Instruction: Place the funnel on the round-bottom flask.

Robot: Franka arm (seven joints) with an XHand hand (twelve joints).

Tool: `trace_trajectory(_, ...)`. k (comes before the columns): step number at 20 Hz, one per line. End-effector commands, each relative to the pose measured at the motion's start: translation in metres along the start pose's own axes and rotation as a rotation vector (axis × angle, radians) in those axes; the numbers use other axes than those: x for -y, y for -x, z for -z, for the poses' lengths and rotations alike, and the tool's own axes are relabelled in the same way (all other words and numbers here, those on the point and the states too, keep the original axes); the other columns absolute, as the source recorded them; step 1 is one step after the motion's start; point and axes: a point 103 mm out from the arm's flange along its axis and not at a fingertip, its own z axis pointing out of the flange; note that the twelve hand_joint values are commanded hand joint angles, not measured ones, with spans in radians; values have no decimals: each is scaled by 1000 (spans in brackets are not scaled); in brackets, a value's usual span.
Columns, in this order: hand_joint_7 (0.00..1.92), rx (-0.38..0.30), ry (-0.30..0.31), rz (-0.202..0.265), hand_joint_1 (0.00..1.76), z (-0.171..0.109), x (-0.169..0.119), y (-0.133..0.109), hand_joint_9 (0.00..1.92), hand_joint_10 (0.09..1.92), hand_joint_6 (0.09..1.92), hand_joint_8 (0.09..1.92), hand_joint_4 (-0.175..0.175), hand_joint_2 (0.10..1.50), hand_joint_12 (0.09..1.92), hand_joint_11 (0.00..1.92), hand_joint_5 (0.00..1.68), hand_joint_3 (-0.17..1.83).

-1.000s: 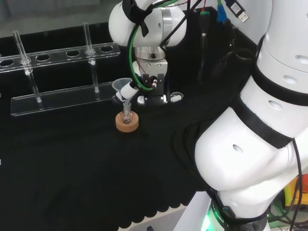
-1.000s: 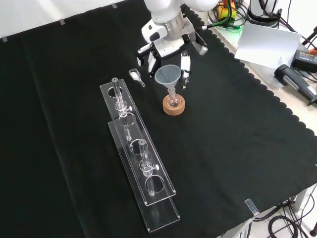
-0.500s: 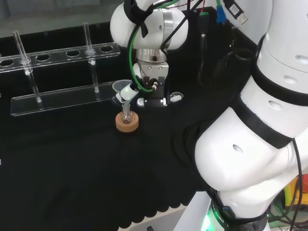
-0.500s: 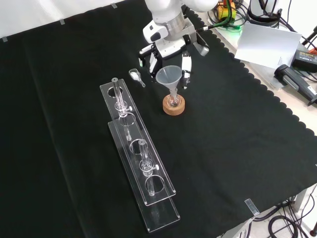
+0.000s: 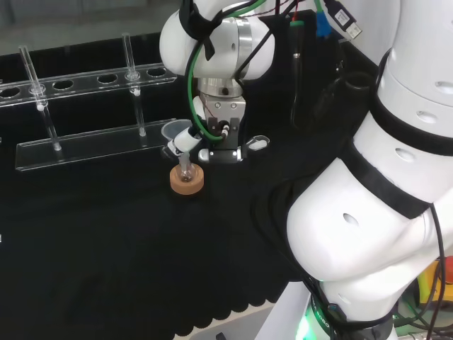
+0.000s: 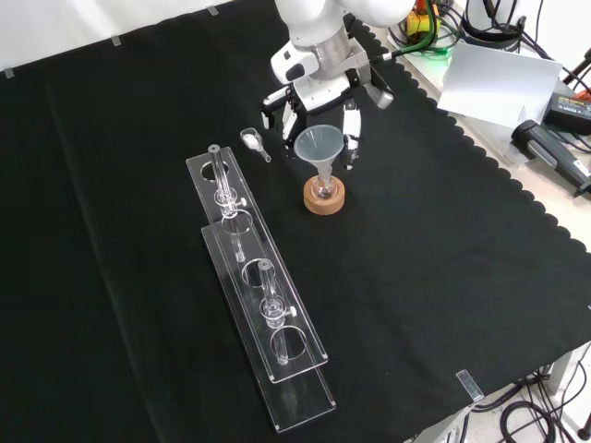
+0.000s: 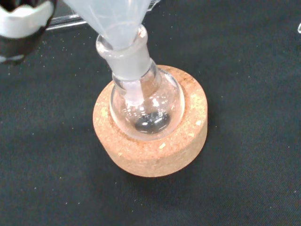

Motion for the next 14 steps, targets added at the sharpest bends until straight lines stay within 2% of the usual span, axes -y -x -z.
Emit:
trace_trajectory(1,1299,5,4,0,794,-1,1,-1,953,253,630,552,110,549,1179,0,1009,627)
trace_trajectory(6,1290,18,-11,3,794,-4,2,1,953,252,626,549,108,547,1181,0,1000,627)
trace_trajectory(9,1133,44,-48,12,762,-7,4,1,922,242,578,457,72,525,1171,0,781,617)
trace_trajectory(11,996,49,-64,14,713,-9,4,0,852,246,468,373,52,525,1121,0,651,554)
trace_trajectory(14,797,52,-72,18,647,-10,6,-2,710,311,198,294,24,548,1038,0,510,432)
